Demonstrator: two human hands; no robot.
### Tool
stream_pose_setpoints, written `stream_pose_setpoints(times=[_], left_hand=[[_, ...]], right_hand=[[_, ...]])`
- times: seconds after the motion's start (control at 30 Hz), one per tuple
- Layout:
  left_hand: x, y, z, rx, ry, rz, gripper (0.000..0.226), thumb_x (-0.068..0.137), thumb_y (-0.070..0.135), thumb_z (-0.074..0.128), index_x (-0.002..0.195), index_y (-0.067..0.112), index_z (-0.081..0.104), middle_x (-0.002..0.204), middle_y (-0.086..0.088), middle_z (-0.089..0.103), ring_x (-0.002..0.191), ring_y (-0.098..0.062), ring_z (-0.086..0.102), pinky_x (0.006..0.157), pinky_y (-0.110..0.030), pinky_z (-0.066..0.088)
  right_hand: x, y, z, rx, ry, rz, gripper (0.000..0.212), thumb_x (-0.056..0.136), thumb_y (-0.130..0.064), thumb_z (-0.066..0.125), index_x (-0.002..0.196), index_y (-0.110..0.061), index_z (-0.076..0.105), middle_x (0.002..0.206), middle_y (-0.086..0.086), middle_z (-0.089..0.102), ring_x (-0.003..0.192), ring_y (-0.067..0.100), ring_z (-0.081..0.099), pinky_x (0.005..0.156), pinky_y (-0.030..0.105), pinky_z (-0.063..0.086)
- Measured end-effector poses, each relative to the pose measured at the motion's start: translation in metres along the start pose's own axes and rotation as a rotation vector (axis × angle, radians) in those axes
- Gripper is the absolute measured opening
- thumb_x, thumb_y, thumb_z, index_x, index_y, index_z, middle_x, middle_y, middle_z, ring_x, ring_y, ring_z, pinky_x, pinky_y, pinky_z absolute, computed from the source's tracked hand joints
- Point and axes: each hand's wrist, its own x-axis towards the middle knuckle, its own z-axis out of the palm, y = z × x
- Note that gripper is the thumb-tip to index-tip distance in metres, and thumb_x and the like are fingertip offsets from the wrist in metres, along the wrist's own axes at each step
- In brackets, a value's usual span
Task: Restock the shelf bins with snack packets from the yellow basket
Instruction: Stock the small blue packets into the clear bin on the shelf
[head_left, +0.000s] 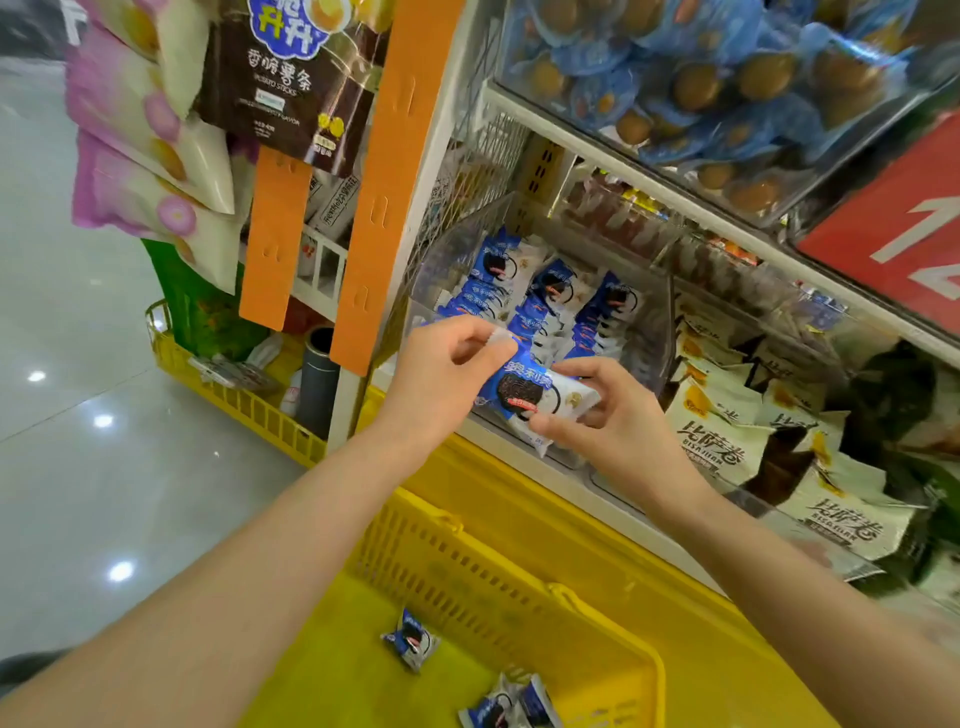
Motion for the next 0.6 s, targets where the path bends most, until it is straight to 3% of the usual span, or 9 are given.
stream_pose_setpoints(times=[0.13,0.23,0.3,0.37,0.43,0.5,0.6], left_hand=[[-0.001,0.005,0.001,0.098,-0.032,0.081,0.007,0.090,0.018,0.057,0.087,0.020,0.063,0.084,0.001,0.069,0.075,-0.005,0.066,0.065,-0.019,0.054],[0.000,0.001,0.003,0.142,-0.060,0.087,0.006,0.091,0.020,0.055,0.089,0.023,0.060,0.086,0.003,0.068,0.082,-0.008,0.065,0.072,-0.021,0.054],[0.004,-0.001,0.004,0.199,-0.076,0.078,0.006,0.093,0.022,0.053,0.095,0.021,0.059,0.091,0.001,0.066,0.089,-0.013,0.063,0.079,-0.026,0.053],[0.014,-0.004,0.004,0.310,-0.082,0.107,0.011,0.095,0.024,0.049,0.102,0.020,0.056,0.095,0.007,0.061,0.092,-0.012,0.058,0.083,-0.026,0.047],[0.025,-0.005,0.002,0.473,-0.103,0.192,0.020,0.097,0.024,0.045,0.113,0.020,0.055,0.100,0.012,0.057,0.097,-0.007,0.053,0.087,-0.024,0.043],[0.036,-0.009,0.002,0.642,-0.168,0.280,0.028,0.097,0.025,0.043,0.123,0.019,0.054,0.115,0.007,0.058,0.108,-0.010,0.051,0.094,-0.029,0.039],[0.048,-0.025,0.001,0.901,-0.267,0.358,0.031,0.099,0.029,0.038,0.122,0.019,0.055,0.120,0.001,0.060,0.110,-0.016,0.050,0.097,-0.030,0.031]], right_hand=[[-0.006,-0.001,-0.003,-0.124,-0.033,-0.073,0.017,0.079,-0.030,0.071,0.091,-0.038,0.061,0.080,-0.013,0.069,0.067,0.014,0.064,0.056,0.023,0.050],[-0.006,0.002,-0.008,-0.156,-0.047,-0.069,0.016,0.081,-0.031,0.068,0.093,-0.038,0.061,0.079,-0.015,0.068,0.062,0.002,0.062,0.052,0.017,0.049],[-0.005,0.004,-0.013,-0.160,-0.029,-0.036,0.018,0.081,-0.031,0.067,0.098,-0.034,0.062,0.078,-0.010,0.069,0.065,0.005,0.065,0.056,0.022,0.053],[0.000,0.005,-0.022,-0.117,0.037,0.003,0.020,0.083,-0.029,0.066,0.102,-0.031,0.062,0.079,-0.008,0.072,0.068,0.011,0.068,0.055,0.026,0.055],[0.013,0.006,-0.031,-0.157,0.159,-0.018,0.025,0.084,-0.028,0.066,0.109,-0.023,0.062,0.075,-0.008,0.071,0.059,0.001,0.065,0.045,0.014,0.046],[0.032,0.008,-0.039,-0.312,0.277,-0.065,0.031,0.085,-0.028,0.065,0.115,-0.022,0.060,0.074,-0.009,0.065,0.050,-0.003,0.057,0.040,0.009,0.037],[0.071,0.012,-0.045,-0.429,0.369,-0.037,0.043,0.088,-0.033,0.062,0.127,-0.018,0.054,0.090,0.000,0.065,0.055,0.001,0.053,0.047,0.010,0.038]])
